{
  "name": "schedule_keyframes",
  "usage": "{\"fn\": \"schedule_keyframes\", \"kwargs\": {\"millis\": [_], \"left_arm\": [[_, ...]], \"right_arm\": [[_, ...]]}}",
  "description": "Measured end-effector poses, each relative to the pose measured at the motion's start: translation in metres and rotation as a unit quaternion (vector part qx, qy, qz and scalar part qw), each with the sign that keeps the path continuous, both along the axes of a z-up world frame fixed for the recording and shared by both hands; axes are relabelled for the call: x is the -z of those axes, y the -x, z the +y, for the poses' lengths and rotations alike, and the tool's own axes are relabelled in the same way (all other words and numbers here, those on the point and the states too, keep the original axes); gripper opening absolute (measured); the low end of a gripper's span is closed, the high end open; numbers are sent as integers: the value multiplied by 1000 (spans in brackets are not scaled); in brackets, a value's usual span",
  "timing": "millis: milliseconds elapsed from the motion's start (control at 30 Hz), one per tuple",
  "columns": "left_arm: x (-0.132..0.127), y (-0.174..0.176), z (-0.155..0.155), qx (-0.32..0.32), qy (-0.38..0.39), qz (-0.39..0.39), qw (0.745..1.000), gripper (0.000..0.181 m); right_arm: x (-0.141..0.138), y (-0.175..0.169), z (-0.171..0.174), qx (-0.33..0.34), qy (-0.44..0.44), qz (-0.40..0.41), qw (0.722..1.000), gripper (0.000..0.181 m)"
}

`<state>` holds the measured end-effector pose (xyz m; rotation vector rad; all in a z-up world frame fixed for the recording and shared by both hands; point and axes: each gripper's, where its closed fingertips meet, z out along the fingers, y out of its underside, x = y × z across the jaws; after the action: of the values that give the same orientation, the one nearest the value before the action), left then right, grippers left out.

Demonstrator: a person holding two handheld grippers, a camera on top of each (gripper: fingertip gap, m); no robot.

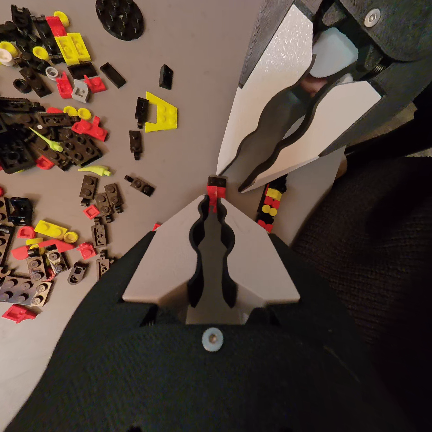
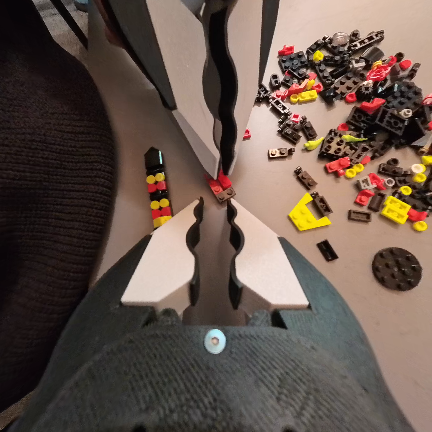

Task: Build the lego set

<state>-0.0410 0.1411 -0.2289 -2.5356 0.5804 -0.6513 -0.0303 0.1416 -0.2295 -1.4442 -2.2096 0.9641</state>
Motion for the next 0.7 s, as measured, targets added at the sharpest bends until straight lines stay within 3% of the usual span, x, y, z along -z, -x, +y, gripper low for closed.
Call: {"fn": "schedule_keyframes", "kwargs": {"millis": [700], "left_arm": [[2, -2, -1, 1, 3, 6, 1000, 4]], "right_arm": [[-8, 6, -8, -12, 3, 26, 1000, 22]]}}
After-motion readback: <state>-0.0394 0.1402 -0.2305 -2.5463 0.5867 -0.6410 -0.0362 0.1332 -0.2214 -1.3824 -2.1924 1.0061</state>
